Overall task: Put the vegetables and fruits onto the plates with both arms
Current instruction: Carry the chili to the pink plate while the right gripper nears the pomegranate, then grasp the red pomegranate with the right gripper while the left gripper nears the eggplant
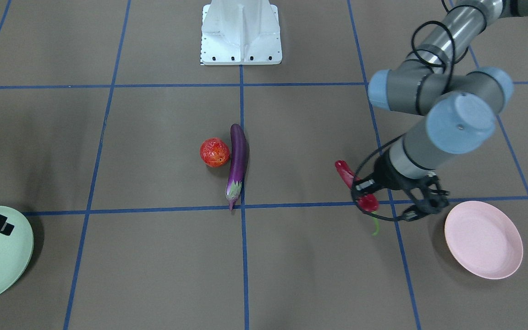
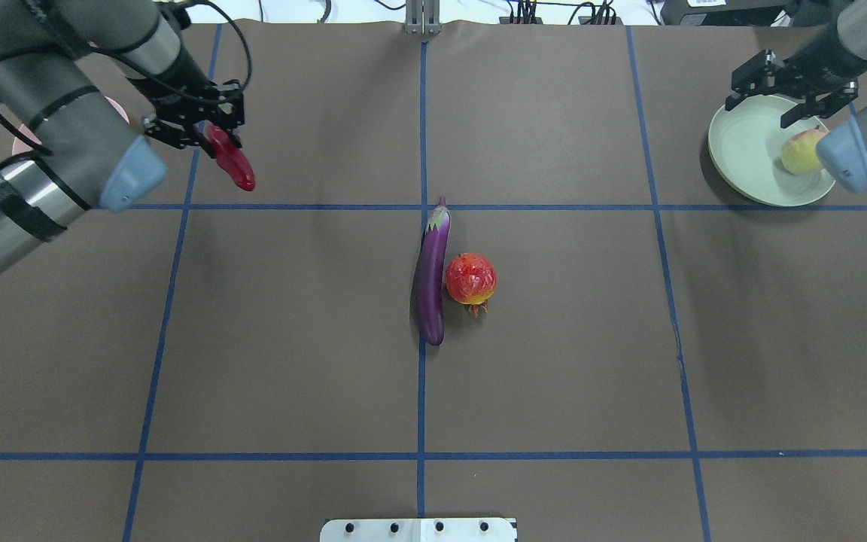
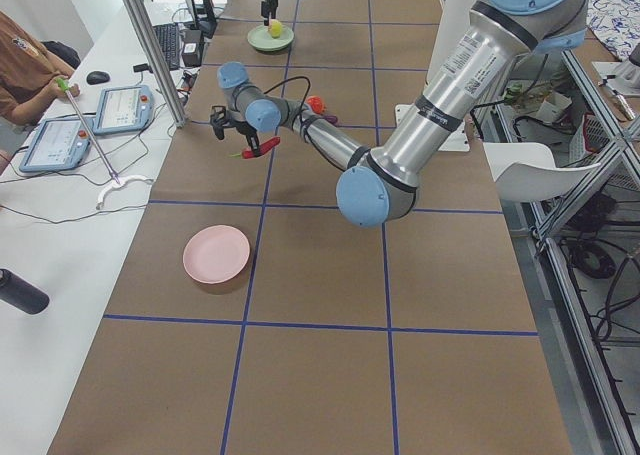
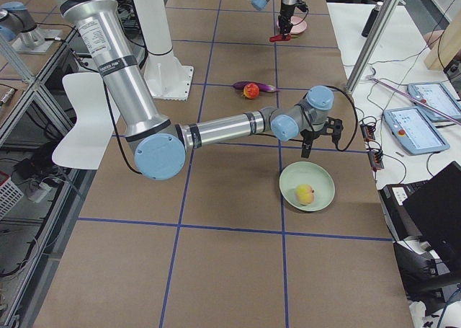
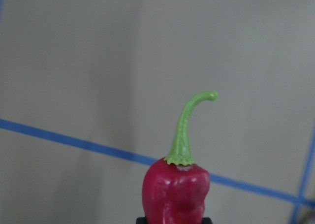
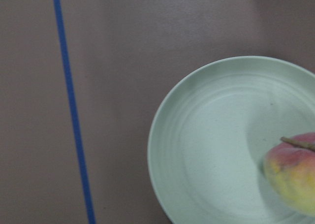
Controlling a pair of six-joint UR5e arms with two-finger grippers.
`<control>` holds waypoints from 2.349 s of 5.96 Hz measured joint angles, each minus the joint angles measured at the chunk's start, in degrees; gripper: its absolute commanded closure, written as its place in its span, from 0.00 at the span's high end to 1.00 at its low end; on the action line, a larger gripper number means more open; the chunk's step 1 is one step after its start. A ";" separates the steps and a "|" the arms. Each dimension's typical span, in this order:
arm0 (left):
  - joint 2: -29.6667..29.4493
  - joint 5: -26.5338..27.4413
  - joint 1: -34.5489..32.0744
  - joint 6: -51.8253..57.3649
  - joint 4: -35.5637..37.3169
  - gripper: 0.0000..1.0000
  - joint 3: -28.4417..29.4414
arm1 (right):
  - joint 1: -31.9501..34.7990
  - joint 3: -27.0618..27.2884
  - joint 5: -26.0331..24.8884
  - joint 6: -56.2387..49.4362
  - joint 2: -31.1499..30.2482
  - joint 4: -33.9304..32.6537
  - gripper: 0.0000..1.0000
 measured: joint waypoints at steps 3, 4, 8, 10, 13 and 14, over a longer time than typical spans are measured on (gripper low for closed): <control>0.82 1.54 -10.05 17.63 -0.54 0.00 18.62 | -15.26 12.11 -4.94 17.12 1.08 0.58 1.00; 0.33 3.71 -10.70 18.68 -1.19 0.01 22.47 | -18.67 14.85 -7.09 19.28 1.17 0.61 1.00; -3.14 4.88 -10.91 18.83 -5.51 1.00 30.05 | -29.67 17.18 -17.55 34.91 3.74 0.56 1.00; -3.82 4.71 -10.99 18.24 -5.73 1.00 28.73 | -35.00 16.67 -25.21 40.69 4.69 0.65 1.00; -3.70 4.38 -10.31 14.09 -4.09 1.00 23.33 | -38.20 12.75 -32.37 46.47 7.86 0.69 1.00; -3.72 4.27 -9.84 11.45 -2.14 1.00 20.41 | -38.34 11.96 -32.93 46.97 8.33 0.70 1.00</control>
